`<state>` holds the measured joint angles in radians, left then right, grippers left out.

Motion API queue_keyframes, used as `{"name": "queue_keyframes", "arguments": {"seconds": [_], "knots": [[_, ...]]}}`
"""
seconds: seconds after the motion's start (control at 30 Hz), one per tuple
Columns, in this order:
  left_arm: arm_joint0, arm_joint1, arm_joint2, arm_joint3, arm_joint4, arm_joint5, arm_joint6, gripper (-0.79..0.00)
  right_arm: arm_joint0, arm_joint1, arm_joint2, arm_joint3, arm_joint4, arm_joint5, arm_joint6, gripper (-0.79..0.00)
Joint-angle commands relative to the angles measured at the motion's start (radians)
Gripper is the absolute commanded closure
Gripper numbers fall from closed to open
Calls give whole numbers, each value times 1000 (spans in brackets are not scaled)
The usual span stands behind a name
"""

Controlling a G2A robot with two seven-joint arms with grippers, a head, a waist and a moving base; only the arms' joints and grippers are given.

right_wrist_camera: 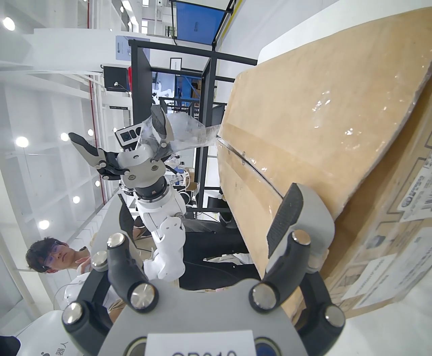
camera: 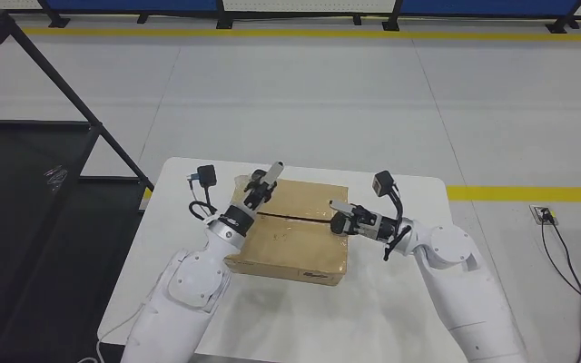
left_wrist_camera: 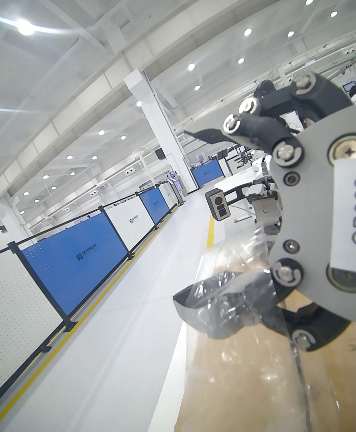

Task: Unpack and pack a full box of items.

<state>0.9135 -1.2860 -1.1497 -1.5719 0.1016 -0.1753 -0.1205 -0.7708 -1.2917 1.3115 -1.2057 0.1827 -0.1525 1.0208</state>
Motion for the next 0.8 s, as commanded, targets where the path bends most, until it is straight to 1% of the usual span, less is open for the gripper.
{"name": "queue_keyframes", "arguments": {"seconds": [0.0, 0.5, 0.77], "knots": [[0, -3, 7, -2, 5, 2, -1, -785, -2, 2, 1, 0, 4, -4, 0, -785], [-4, -24, 62, 14, 37, 1, -15, -785, -30, 21, 21, -18, 29, -20, -9, -785], [-10, -36, 88, 25, 48, 3, -18, -785, -56, 31, 45, -32, 57, -50, -28, -785]]}}
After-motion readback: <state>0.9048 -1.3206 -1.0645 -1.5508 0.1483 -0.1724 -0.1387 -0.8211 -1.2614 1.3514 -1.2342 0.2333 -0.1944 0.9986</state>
